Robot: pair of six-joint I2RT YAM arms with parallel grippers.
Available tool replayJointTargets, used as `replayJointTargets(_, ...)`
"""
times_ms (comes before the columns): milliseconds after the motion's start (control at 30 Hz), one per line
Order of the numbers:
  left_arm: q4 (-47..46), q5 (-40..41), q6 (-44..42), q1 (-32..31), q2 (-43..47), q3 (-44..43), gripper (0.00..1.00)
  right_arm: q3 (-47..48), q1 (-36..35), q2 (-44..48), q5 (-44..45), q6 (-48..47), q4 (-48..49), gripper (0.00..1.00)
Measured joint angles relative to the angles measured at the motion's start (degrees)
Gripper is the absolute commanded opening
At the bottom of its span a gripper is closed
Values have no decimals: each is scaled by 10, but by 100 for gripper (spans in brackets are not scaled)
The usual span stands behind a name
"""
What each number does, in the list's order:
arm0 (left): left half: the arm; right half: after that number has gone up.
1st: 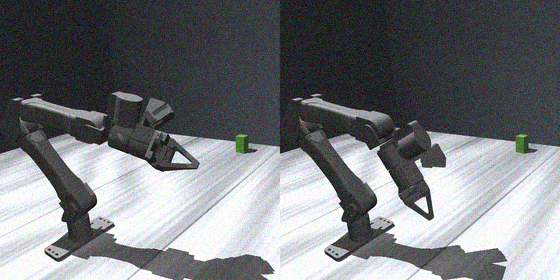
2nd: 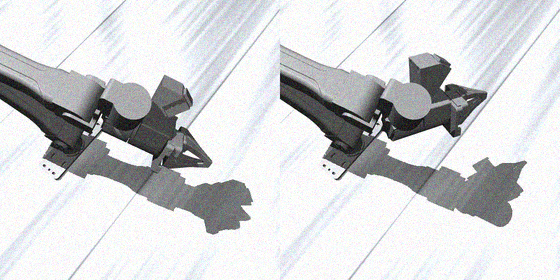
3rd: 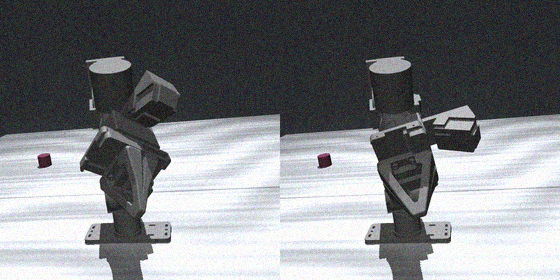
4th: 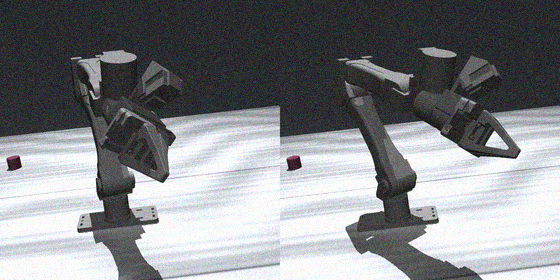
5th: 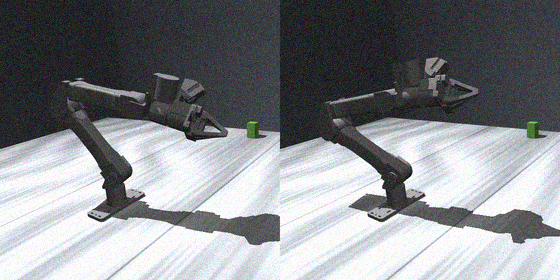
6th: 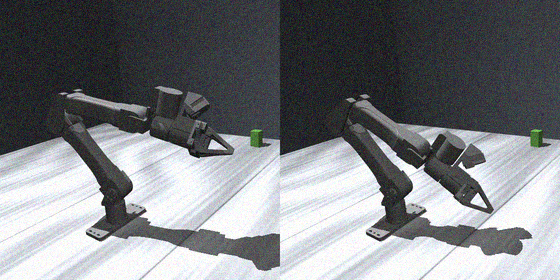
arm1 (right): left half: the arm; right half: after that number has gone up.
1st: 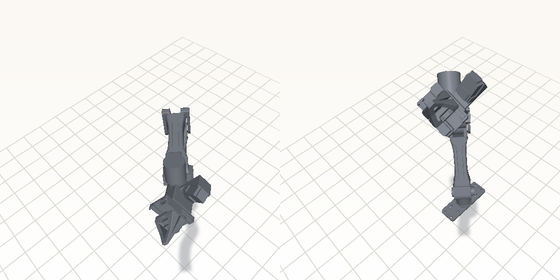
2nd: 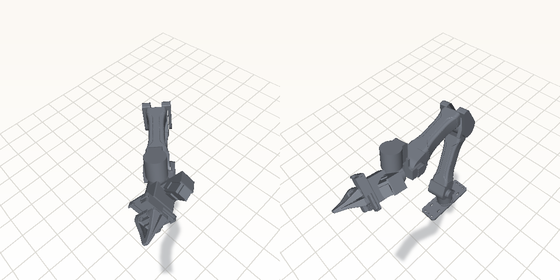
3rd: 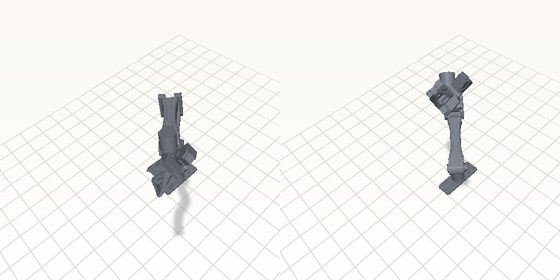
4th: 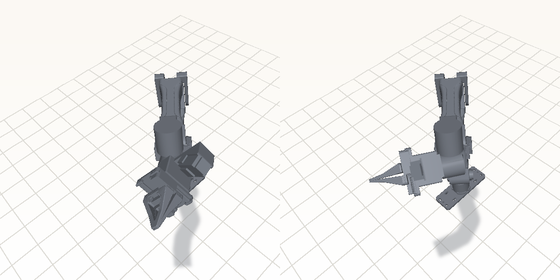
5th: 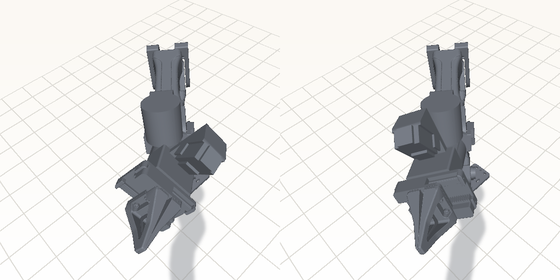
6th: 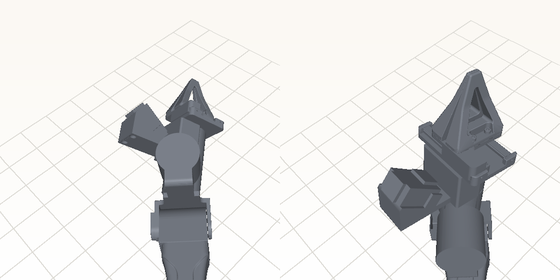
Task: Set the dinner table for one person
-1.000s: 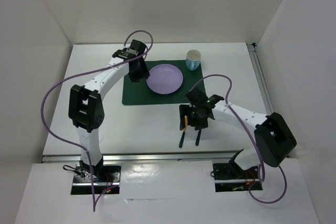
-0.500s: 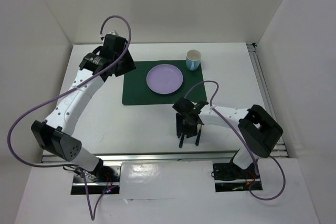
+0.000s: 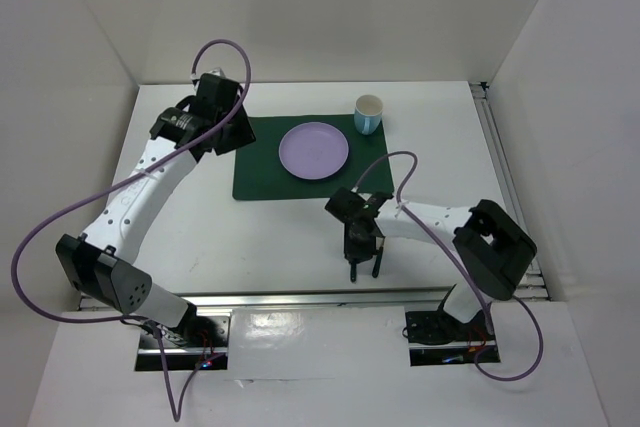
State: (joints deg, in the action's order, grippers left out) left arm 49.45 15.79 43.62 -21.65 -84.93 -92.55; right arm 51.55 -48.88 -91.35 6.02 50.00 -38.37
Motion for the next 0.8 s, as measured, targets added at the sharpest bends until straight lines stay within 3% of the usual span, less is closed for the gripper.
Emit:
replayJointTargets(300, 2, -34, -4, 21, 0, -5, 57, 80, 41, 75, 50, -95, -74, 0)
replayJointTargets(567, -15, -65, -17, 38, 19, 29, 58, 225, 161, -85, 59, -245, -24, 0)
replayJointTargets(800, -14, -81, -17, 49, 32, 60, 58, 284, 234, -174, 23, -325, 7, 0)
